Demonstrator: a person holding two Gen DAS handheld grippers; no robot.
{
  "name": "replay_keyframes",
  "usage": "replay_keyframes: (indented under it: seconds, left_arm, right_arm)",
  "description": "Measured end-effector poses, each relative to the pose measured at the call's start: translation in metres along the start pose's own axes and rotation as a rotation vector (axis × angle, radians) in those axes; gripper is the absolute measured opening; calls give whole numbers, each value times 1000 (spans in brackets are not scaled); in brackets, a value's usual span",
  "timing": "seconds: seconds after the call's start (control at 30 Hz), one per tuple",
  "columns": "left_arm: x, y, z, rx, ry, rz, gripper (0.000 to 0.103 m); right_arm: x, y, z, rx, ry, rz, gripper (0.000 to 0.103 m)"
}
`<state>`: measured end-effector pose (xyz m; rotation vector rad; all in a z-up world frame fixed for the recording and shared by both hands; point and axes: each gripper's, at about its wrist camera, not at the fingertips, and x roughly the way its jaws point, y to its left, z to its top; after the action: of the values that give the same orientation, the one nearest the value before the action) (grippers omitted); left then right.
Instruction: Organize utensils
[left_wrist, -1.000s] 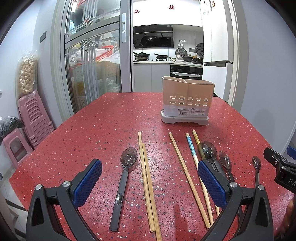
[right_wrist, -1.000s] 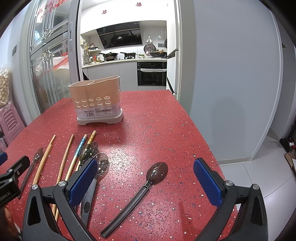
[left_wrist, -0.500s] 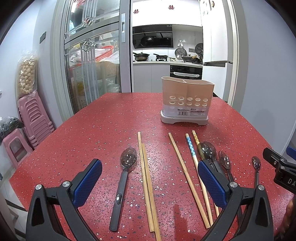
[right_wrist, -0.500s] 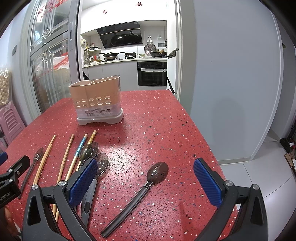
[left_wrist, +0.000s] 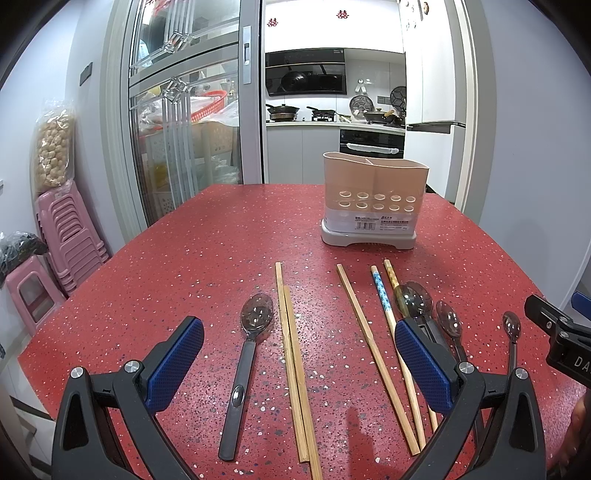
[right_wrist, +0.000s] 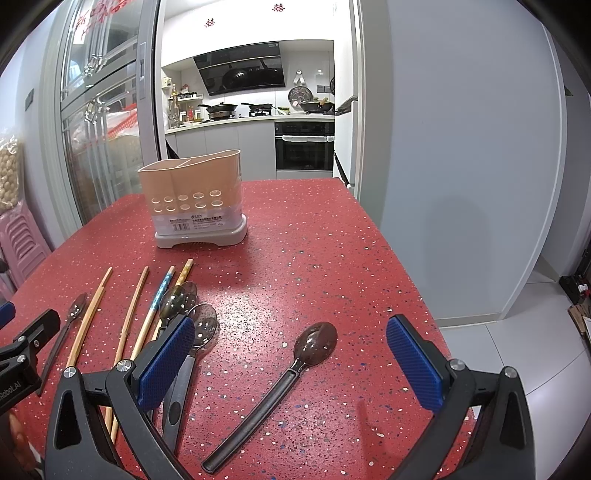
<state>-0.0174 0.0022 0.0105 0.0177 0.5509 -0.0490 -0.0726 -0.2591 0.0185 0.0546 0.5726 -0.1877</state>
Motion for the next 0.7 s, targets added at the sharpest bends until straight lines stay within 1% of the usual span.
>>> replay_keyframes:
  seconds: [0.27, 0.4, 0.5, 0.7]
  left_arm:
    - [0, 0, 0, -2, 3, 2, 103]
    - [5, 1, 0, -8, 20, 18, 103]
    - [15, 8, 3, -19, 81, -12, 103]
    - [38, 31, 7, -19, 190, -7, 103]
  right_arm:
    - [0, 0, 0, 0, 2, 0, 103]
    - [2, 2, -1, -1, 12, -2, 103]
    - [7, 0, -1, 4, 44, 0, 103]
    - [24, -11, 4, 30, 176, 10, 103]
